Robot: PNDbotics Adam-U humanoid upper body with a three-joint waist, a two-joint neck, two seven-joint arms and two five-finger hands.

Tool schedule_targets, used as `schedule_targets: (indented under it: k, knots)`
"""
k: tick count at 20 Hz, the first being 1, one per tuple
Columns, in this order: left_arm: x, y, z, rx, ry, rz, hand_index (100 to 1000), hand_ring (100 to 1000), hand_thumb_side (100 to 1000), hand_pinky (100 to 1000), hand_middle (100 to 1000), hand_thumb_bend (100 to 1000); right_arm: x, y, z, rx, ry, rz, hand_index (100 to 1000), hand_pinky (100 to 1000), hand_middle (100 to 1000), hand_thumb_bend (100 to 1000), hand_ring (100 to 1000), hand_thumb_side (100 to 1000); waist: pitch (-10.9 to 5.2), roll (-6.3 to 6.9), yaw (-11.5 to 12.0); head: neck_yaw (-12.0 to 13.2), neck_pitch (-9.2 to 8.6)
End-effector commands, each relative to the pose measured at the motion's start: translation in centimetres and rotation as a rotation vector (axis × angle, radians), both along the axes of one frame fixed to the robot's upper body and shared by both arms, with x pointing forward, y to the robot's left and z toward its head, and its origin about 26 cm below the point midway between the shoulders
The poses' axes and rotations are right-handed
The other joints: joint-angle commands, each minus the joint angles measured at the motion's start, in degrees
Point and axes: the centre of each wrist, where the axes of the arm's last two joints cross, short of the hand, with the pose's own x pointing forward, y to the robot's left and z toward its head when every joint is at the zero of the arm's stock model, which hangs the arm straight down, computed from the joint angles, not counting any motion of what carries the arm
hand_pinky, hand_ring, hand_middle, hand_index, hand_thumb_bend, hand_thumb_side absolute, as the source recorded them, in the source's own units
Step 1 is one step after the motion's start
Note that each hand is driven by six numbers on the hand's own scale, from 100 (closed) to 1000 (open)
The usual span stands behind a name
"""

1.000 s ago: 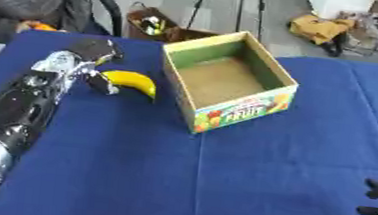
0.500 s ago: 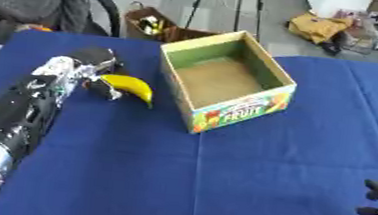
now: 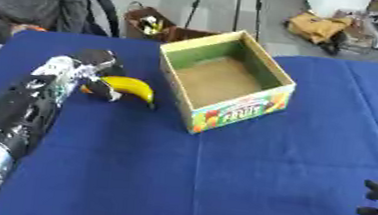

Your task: Pick up objects on the table and place them in the box.

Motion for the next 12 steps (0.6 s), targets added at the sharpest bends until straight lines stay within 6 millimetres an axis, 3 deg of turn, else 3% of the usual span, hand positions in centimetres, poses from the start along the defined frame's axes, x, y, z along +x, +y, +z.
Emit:
schedule_targets:
  k: [1, 7, 8, 12]
  knots:
    - [0.1, 0.5, 1.8, 0.008, -0.048, 0.019, 626, 473, 109, 692, 428, 100, 0.1, -0.2, 0.4, -0.005, -0.010, -0.004, 657, 671, 601, 100, 964, 960, -0.82, -0.03, -0.1, 0.0, -0.30]
    - [0.1, 0.5, 1.9, -0.003, -0.082, 0.034, 595, 446, 121, 677, 392, 100, 0.1, -0.2, 0.4, -0.005, -0.009, -0.006, 657, 671, 600, 100, 964, 960, -0.84, -0.03, -0.1, 0.0, -0.29]
    - [0.1, 0.4, 2.2, -0.009, -0.095, 0.028, 504, 376, 134, 630, 299, 100, 0.1, -0.2, 0.4, -0.005, -0.009, -0.006, 657, 671, 600, 100, 964, 960, -0.87, -0.04, 0.0, 0.0, -0.29]
    - [0.2, 0.5, 3.5, -0.060, -0.134, 0.000, 482, 369, 171, 615, 280, 100, 0.1, -0.3, 0.4, -0.005, -0.009, -0.007, 657, 671, 600, 100, 965, 959, -0.95, -0.07, 0.1, 0.0, -0.37]
